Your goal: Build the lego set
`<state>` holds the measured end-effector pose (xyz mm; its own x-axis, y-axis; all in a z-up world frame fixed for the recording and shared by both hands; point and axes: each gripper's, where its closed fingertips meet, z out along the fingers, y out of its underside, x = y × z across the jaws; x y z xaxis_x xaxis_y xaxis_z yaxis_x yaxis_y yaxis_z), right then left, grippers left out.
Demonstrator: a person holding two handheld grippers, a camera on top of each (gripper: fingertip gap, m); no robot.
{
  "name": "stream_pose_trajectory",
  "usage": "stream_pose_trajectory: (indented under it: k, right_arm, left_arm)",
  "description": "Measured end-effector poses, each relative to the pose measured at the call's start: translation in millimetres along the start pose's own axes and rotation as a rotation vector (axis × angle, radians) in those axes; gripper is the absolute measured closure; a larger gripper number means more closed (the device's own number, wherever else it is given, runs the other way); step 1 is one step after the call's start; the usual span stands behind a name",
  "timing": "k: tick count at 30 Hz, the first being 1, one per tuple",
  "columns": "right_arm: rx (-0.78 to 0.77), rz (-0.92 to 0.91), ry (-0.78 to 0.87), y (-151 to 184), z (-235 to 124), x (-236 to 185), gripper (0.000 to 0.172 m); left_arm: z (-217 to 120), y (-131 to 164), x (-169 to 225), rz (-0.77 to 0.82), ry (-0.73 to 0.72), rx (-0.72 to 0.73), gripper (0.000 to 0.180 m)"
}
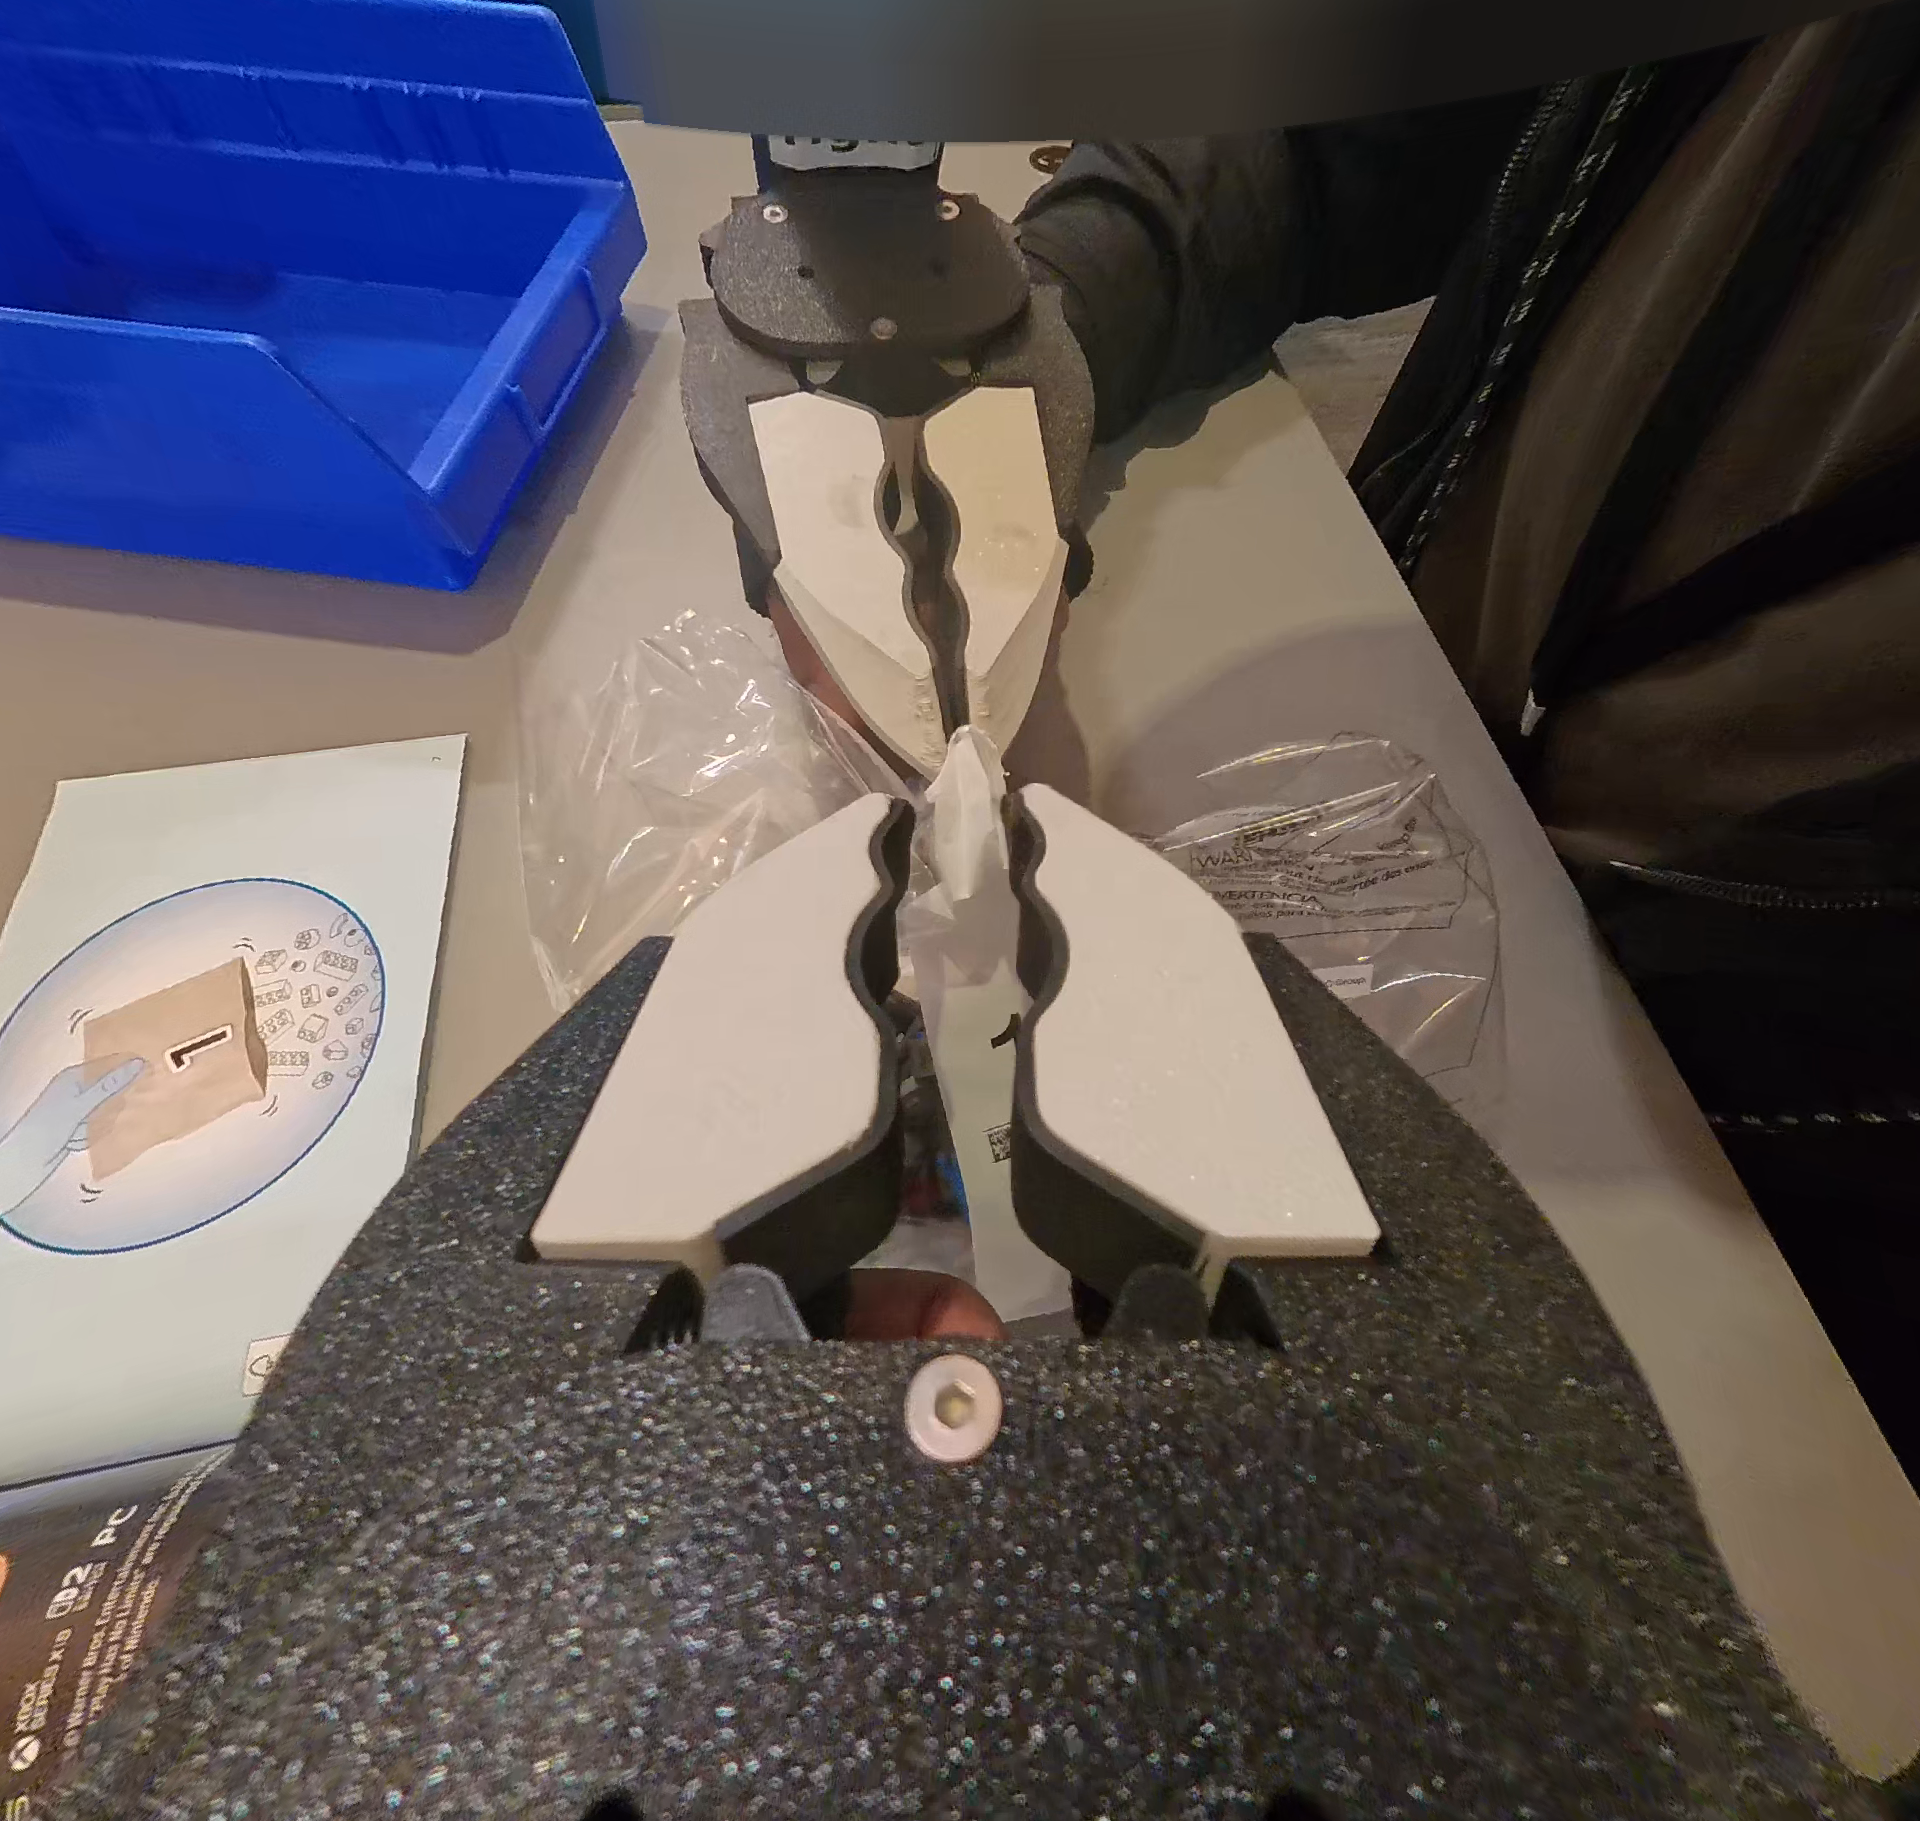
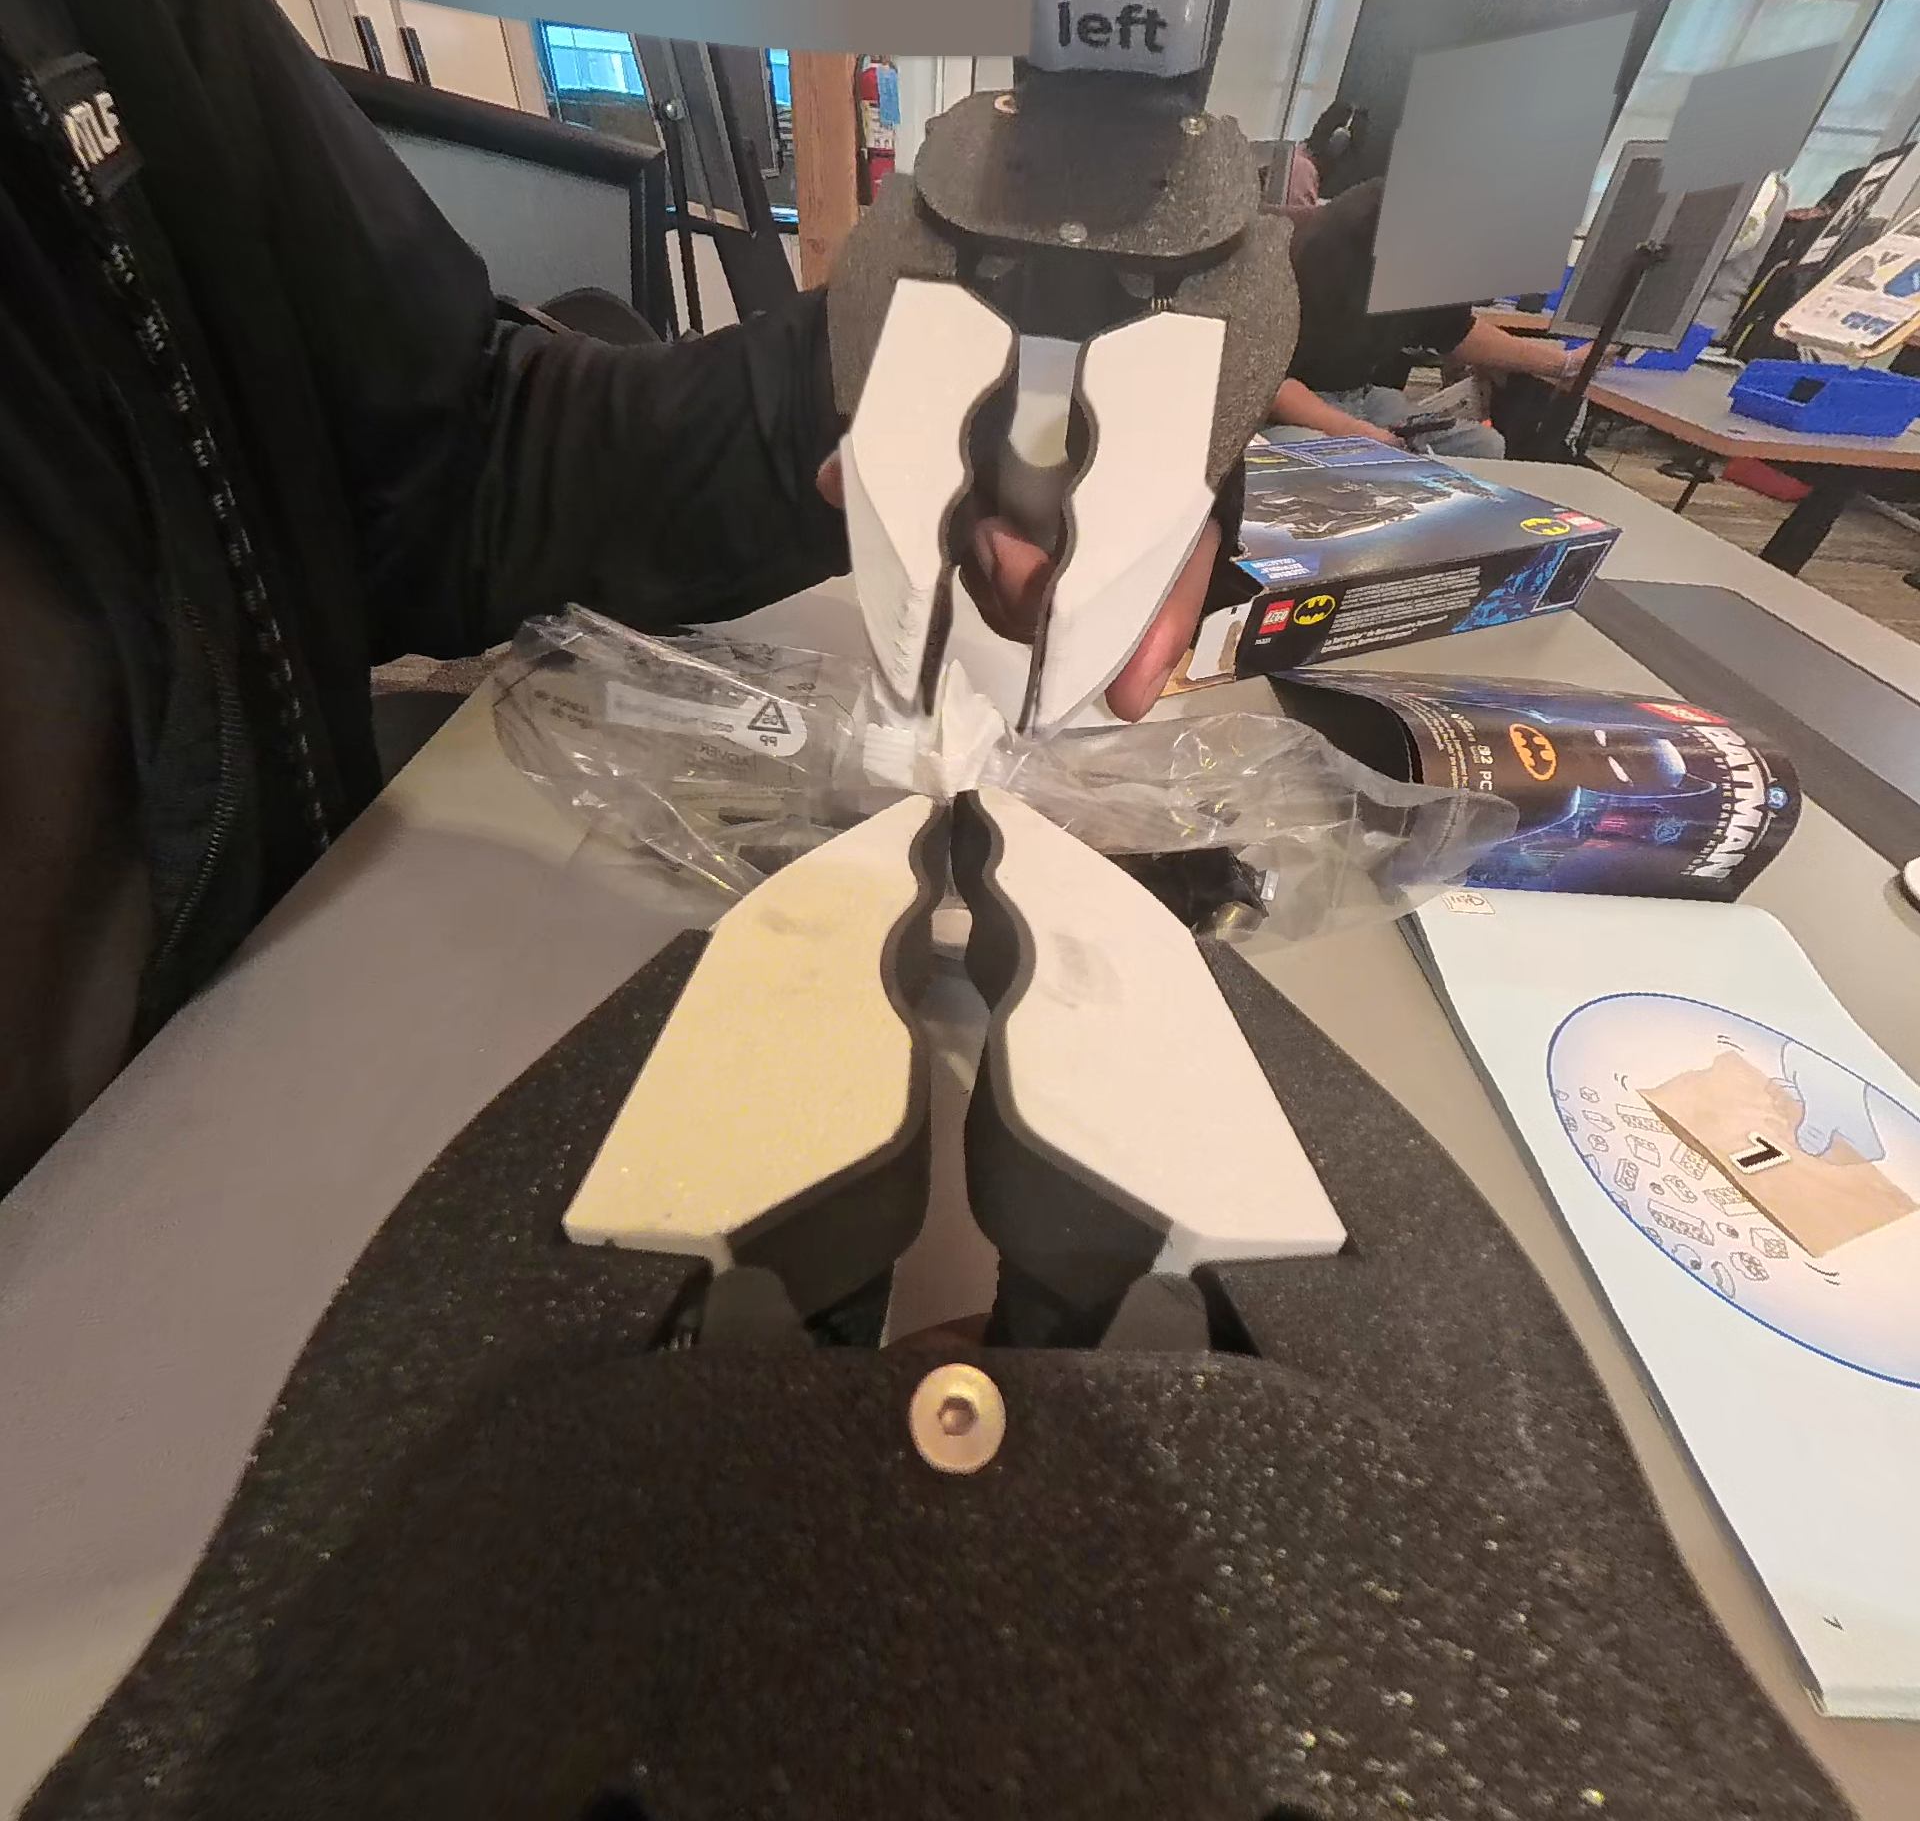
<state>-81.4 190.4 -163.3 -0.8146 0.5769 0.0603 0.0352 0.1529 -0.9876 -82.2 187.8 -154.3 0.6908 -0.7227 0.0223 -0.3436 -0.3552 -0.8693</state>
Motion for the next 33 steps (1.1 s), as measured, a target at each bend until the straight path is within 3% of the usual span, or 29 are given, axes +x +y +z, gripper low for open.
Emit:
stream_pose_trajectory:
  k: [19,26,33]
  right_arm:
    - [-0.013,-0.012,0.021,1.4,0.8,1.3,0.171]
    - [-0.031,-0.014,0.059,3.7,-1.1,7.3,0.171]
    - [-0.054,-0.015,0.059,7.0,-1.9,7.5,0.171]
  left_arm:
    - [4.3,0.4,-4.9,0.186,-0.134,-0.07,0.165]
    - [6.3,2.9,-8.2,0.287,-0.199,-0.119,0.18]
    - [7.9,6.2,-8.4,0.286,-0.213,-0.043,0.18]
